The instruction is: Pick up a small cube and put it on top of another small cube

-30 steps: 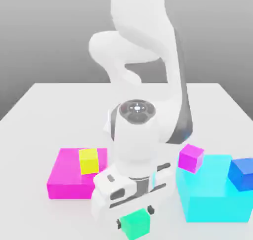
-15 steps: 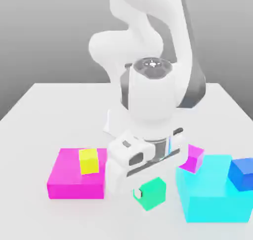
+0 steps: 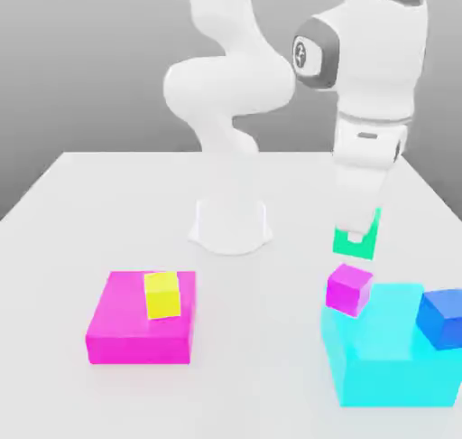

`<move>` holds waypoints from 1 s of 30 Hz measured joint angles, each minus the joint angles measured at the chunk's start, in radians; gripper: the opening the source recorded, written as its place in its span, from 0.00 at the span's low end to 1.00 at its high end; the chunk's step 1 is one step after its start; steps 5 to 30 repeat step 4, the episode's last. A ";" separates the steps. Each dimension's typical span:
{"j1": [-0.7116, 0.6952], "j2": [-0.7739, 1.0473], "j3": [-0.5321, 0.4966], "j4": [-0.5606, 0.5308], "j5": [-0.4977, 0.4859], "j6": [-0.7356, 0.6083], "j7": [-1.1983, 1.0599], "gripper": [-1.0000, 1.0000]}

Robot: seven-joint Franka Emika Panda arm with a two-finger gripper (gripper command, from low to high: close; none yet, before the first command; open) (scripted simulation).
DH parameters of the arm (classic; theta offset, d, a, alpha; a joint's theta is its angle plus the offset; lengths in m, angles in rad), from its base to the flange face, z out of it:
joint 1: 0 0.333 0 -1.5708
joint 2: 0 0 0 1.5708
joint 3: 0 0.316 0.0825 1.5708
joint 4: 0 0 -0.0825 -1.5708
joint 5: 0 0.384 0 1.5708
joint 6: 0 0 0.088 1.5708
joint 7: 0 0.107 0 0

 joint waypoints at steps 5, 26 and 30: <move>-0.001 0.030 0.002 -0.011 -0.003 0.041 0.002 1.00; -0.001 0.030 0.002 -0.011 -0.003 0.041 0.002 1.00; -0.001 0.030 0.002 -0.011 -0.003 0.041 0.002 1.00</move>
